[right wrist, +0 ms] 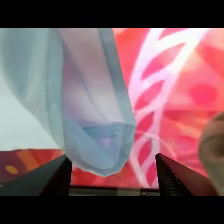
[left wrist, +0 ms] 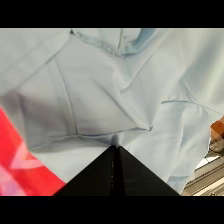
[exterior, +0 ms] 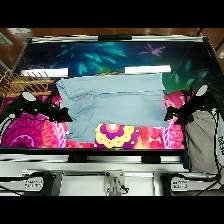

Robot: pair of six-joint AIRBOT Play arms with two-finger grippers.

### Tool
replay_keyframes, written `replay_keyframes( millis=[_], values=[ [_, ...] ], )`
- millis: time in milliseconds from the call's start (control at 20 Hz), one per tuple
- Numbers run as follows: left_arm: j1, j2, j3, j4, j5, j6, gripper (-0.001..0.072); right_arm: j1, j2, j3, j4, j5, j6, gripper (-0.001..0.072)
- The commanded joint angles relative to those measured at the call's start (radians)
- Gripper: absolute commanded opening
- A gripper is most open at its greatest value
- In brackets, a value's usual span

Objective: Fold the shirts.

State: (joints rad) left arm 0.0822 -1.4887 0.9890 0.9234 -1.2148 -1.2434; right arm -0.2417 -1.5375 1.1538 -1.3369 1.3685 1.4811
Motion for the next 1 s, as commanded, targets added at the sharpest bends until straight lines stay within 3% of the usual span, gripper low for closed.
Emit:
replay_keyframes(
  millis=[0, 200, 250, 300, 400, 700, 950],
  values=[
    [0.0, 0.001, 0.001, 0.0, -0.002, 0.002, 0.0046, 0.009, -0.035, -0.005, 0.005, -0.037, 0.014, 0.063],
    [0.0, 0.001, 0.001, 0.0, -0.002, 0.002, 0.0046, 0.008, -0.08, -0.005, 0.025, -0.068, 0.025, 0.0613],
    [0.0, 0.001, 0.001, 0.0, -0.001, 0.002, 0.0047, 0.008, -0.087, -0.005, 0.051, -0.069, 0.025, 0.0397],
    [0.001, 0.001, 0.001, 0.0, -0.001, 0.002, 0.0047, 0.008, -0.093, -0.005, 0.082, -0.068, 0.023, 0.0237],
    [0.001, 0.001, 0.001, 0.0, -0.002, 0.002, 0.0047, 0.008, -0.097, -0.005, 0.106, -0.068, 0.006, 0.0067],
    [0.033, 0.001, 0.028, 0.005, -0.027, 0.002, 0.0045, 0.009, -0.092, -0.005, 0.108, 0.065, -0.021, 0.0066],
    [0.036, -0.024, 0.263, 0.104, -0.025, -0.034, 0.0044, 0.009, 0.001, -0.091, 0.216, 0.136, -0.047, 0.0066]
  ],
)
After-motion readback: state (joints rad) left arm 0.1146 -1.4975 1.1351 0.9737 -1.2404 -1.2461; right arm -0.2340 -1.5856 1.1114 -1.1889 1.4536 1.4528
